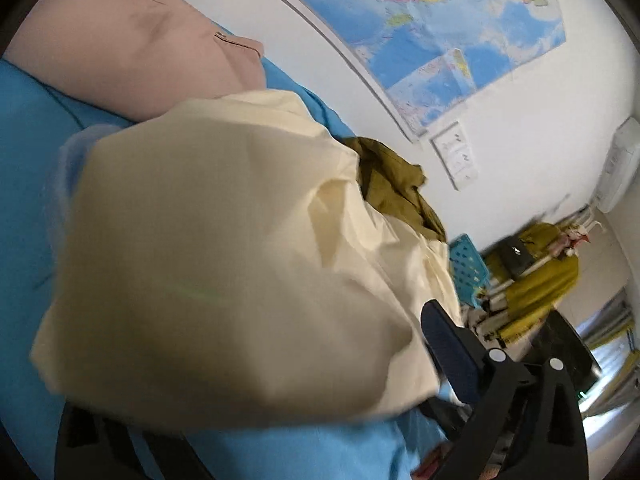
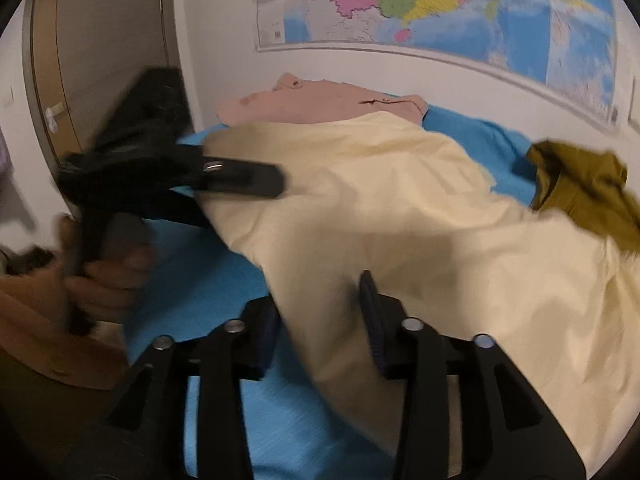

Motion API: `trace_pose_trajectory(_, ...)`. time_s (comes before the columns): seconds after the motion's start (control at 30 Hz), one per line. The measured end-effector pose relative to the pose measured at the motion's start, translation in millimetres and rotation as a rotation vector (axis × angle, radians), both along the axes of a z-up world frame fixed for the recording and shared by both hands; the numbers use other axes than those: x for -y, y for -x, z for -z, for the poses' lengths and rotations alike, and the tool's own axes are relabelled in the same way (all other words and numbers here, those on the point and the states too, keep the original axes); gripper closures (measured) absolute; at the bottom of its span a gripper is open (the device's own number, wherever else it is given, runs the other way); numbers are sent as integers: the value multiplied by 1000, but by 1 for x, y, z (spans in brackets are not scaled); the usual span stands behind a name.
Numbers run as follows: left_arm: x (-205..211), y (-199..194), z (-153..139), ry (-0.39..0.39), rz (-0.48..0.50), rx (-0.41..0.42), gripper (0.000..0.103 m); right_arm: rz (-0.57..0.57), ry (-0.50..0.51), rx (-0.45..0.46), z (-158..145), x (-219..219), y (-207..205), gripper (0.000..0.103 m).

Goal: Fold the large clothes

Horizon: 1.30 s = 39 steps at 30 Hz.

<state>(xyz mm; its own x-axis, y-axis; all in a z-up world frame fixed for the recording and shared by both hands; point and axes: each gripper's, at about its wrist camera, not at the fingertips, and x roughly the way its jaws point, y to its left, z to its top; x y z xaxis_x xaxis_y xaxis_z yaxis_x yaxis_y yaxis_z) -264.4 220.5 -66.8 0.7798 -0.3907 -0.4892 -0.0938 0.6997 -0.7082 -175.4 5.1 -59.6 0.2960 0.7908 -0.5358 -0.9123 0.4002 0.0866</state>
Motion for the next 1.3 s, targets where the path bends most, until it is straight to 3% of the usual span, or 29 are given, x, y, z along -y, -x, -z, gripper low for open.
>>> trace_pose_trajectory(0.1,8,-20,0,-89,-4,-59,9,-12,-112,-184,1,44,-5,49)
trace_pose_trajectory(0.17,9,-28,-2,-109,2,-66,11,19,-185,-326,10,86,-11,40)
trace_pose_trajectory(0.23,8,-30,-3,-133,-8,-93,21,92,-230,-419,21,122,-15,35)
trace_pose_trajectory(0.37,4,-28,-5,-153,-19,-108,43,366,-319,-562,47,203,-24,30)
trace_pose_trajectory(0.5,-2,-24,-8,-138,-11,-95,52,576,-331,-561,56,232,-35,28)
trace_pose_trajectory(0.67,-3,-23,-9,-127,6,-95,51,669,-342,-513,56,221,-54,20)
trace_pose_trajectory(0.77,-3,-27,-2,-114,22,-113,38,709,-354,-470,53,208,-60,8)
trace_pose_trajectory(0.87,0,-31,2,-147,24,-111,30,769,-383,-430,53,198,-68,7)
trace_pose_trajectory(1.03,1,-32,-3,-217,-17,-109,29,778,-589,-414,44,218,-68,14)
trace_pose_trajectory(1.13,-2,-32,-1,-206,-16,-105,25,847,-504,-513,59,222,-76,17)
trace_pose_trajectory(1.17,0,-34,-1,-221,-9,-108,23,853,-484,-490,60,221,-75,21)
trace_pose_trajectory(1.3,4,-41,-2,-231,1,-111,13,802,-495,-485,58,214,-82,10)
